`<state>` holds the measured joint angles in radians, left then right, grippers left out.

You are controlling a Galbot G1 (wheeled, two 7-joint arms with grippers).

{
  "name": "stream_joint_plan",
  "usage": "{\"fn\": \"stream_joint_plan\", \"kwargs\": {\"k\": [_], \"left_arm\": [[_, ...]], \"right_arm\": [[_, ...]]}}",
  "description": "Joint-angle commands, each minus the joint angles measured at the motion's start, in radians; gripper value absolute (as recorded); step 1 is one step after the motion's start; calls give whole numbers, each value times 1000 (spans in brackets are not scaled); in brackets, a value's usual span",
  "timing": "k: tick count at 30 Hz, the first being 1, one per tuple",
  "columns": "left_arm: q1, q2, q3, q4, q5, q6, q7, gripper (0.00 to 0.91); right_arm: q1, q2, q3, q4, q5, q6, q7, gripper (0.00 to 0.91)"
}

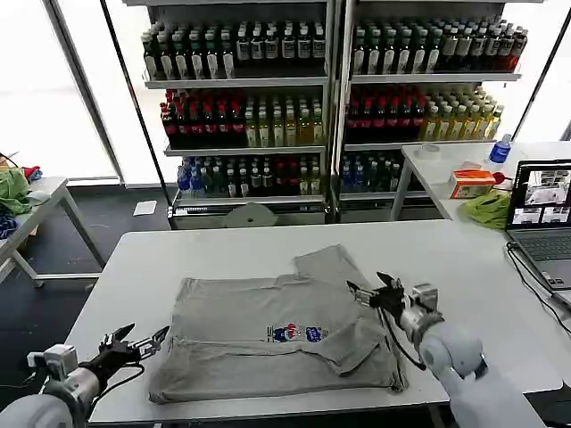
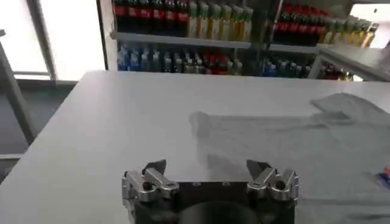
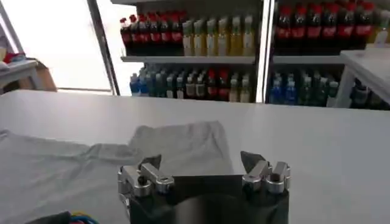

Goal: Fold and organize the clothes.

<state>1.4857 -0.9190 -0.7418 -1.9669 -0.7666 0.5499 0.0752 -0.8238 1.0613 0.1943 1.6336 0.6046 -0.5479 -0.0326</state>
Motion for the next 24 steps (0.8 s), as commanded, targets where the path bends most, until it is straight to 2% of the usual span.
{"fn": "stream_joint_plan", "kwargs": {"k": [1, 10, 21, 24], "left_arm": [[-320, 97, 176, 277, -41, -15, 16, 907], [-482, 64, 296, 427, -37, -20, 18, 907], [-569, 32, 378, 482, -25, -24, 18, 907], [-576, 27, 388, 486, -22, -24, 18, 907]], "right_arm": [[275, 99, -123, -289, -23, -6, -29, 907], [374, 178, -141, -490, -49, -6, -10, 907], [386, 219, -149, -568, -54, -2, -11, 907], [376, 217, -155, -560, -53, -3, -19, 312]]}}
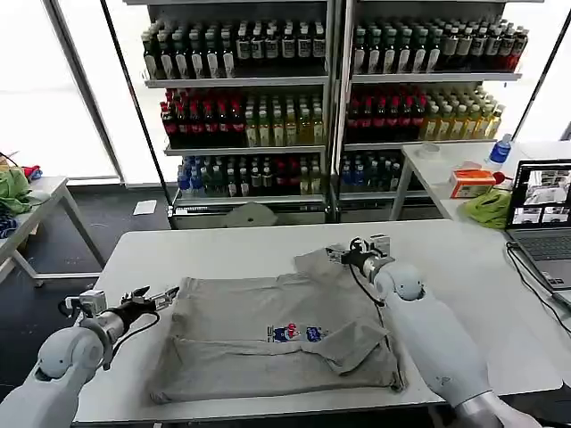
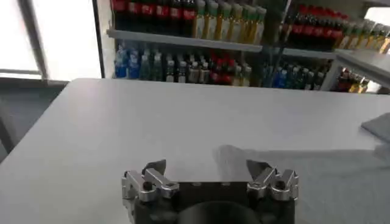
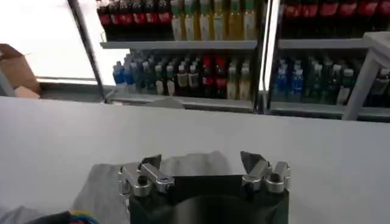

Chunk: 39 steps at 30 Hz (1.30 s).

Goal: Fold and organize the clothes.

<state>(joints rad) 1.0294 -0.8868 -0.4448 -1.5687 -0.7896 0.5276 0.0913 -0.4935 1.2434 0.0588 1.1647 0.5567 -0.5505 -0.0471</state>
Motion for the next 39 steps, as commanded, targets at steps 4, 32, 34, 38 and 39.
{"fn": "stream_joint_plan", "kwargs": {"k": [4, 32, 34, 38, 39], "left_arm": [[-125, -12, 101, 95, 3, -3, 3, 907], [-130, -40, 176, 102, 11, 4, 19, 10], [-128, -38, 179, 102, 11, 4, 20, 10], [-136, -38, 182, 105, 10, -11, 16, 0], [-139, -40, 182, 106, 10, -25, 11, 10]], "right_arm": [[40, 33, -27, -84, 0, 2, -12, 0], [16, 37, -48, -23, 8, -2, -7, 0], [13, 34, -50, -21, 8, -1, -8, 0], [6, 26, -48, -6, 18, 0, -7, 0], [3, 25, -48, -1, 21, 0, -5, 0]]}}
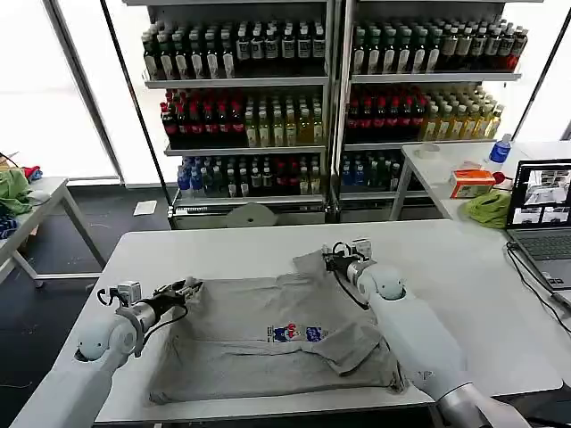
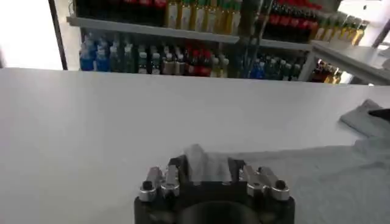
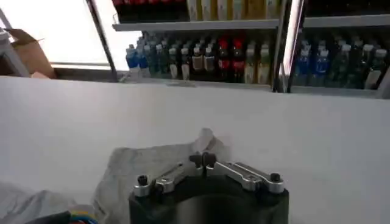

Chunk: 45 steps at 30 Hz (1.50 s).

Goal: Fold and organize the clothes.

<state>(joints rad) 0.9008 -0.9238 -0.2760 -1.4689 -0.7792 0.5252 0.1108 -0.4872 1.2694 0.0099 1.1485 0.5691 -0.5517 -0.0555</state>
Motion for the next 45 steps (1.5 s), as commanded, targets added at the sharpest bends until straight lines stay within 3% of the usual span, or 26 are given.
{"fn": "stream_joint_plan", "kwargs": {"k": [1, 9, 19, 34, 40, 45], "left_arm": [[-14, -6, 12, 7, -2, -30, -16, 10], [-9, -9, 21, -16, -16, -92, -45, 10], [90, -5, -61, -158, -55, -97, -84, 10], [331, -17, -241, -429, -63, -130, -122, 10], [475, -14, -298, -528, -20, -117, -140, 0], [571, -14, -350, -609, -10, -80, -148, 10]], "right_arm": [[-11, -5, 1, 25, 15, 2, 8, 0], [-39, -24, 27, 105, 85, -14, 41, 0], [-94, -77, 71, 242, 157, -26, 62, 0], [-400, -253, 228, 675, 276, -19, 123, 0], [-548, -305, 329, 795, 344, -22, 159, 0], [-674, -334, 389, 897, 341, -16, 164, 0]]}}
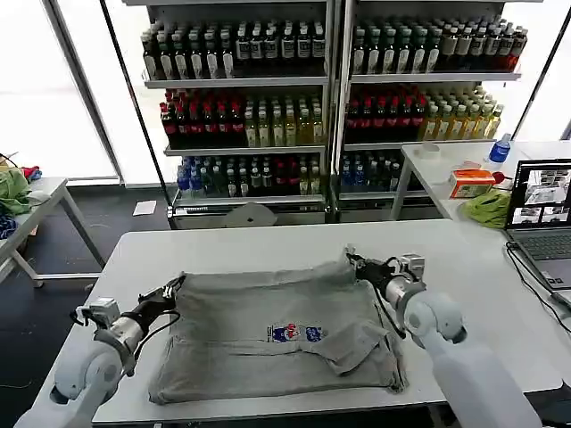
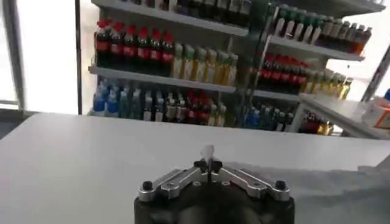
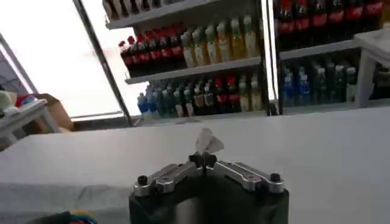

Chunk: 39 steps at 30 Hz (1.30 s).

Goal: Fold and organize the clothes.

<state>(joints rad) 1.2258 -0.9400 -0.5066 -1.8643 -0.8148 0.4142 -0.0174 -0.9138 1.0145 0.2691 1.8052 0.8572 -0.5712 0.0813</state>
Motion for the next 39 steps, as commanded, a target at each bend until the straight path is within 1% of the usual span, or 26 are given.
{"fn": "stream_joint_plan", "kwargs": {"k": [1, 6, 9, 11, 13, 14, 15, 20, 21, 22, 23, 24, 25, 26, 29, 33, 35, 36, 38, 39], "left_arm": [[264, 3, -126, -223, 30, 45, -24, 10], [343, -7, -188, -298, 43, 90, -45, 10], [399, -26, -218, -332, 57, 93, -41, 0], [431, -38, -226, -337, 74, 94, -40, 10], [463, -47, -225, -337, 98, 90, -29, 10], [483, -57, -222, -335, 111, 81, -23, 10], [492, -64, -216, -334, 123, 76, -19, 10], [533, -96, -196, -330, 144, 63, -4, 10], [543, -96, -196, -329, 151, 62, 1, 20], [552, -97, -197, -326, 160, 62, 6, 111], [557, -97, -198, -324, 171, 62, 10, 333], [562, -99, -199, -321, 182, 62, 13, 867], [566, -102, -200, -320, 193, 64, 16, 907], [572, -106, -202, -322, 206, 64, 20, 907], [596, -123, -217, -348, 242, 67, 26, 907], [603, -131, -251, -373, 260, 76, 31, 907], [596, -130, -269, -368, 260, 76, 38, 907], [594, -130, -281, -365, 259, 76, 42, 907], [596, -136, -316, -364, 250, 67, 53, 907], [598, -140, -326, -364, 248, 64, 52, 907]], "right_arm": [[-263, -82, 141, 256, 51, 4, 29, 0], [-385, -81, 221, 354, 50, 9, 31, 0], [-474, -87, 256, 398, 40, 17, 12, 0], [-537, -105, 268, 421, 24, 30, 4, 0], [-562, -112, 273, 430, 9, 32, 6, 0], [-619, -122, 284, 451, -6, 40, 8, 0], [-642, -123, 292, 460, -8, 39, 19, 0], [-712, -114, 299, 483, -51, 40, 35, 0], [-718, -113, 298, 485, -56, 40, 36, 0], [-730, -110, 296, 491, -71, 33, 42, 0], [-738, -106, 294, 491, -90, 22, 44, 171], [-743, -101, 290, 491, -114, 16, 52, 907], [-745, -94, 287, 490, -125, 15, 58, 907], [-746, -80, 286, 486, -166, 16, 64, 907], [-738, -63, 298, 483, -160, 17, 83, 907], [-717, -65, 327, 474, -160, 33, 79, 907], [-694, -66, 333, 464, -176, 57, 70, 907], [-683, -65, 334, 457, -227, 58, 58, 907], [-658, -54, 335, 440, -309, 100, 35, 907], [-649, -49, 336, 436, -319, 117, 24, 907]]}}
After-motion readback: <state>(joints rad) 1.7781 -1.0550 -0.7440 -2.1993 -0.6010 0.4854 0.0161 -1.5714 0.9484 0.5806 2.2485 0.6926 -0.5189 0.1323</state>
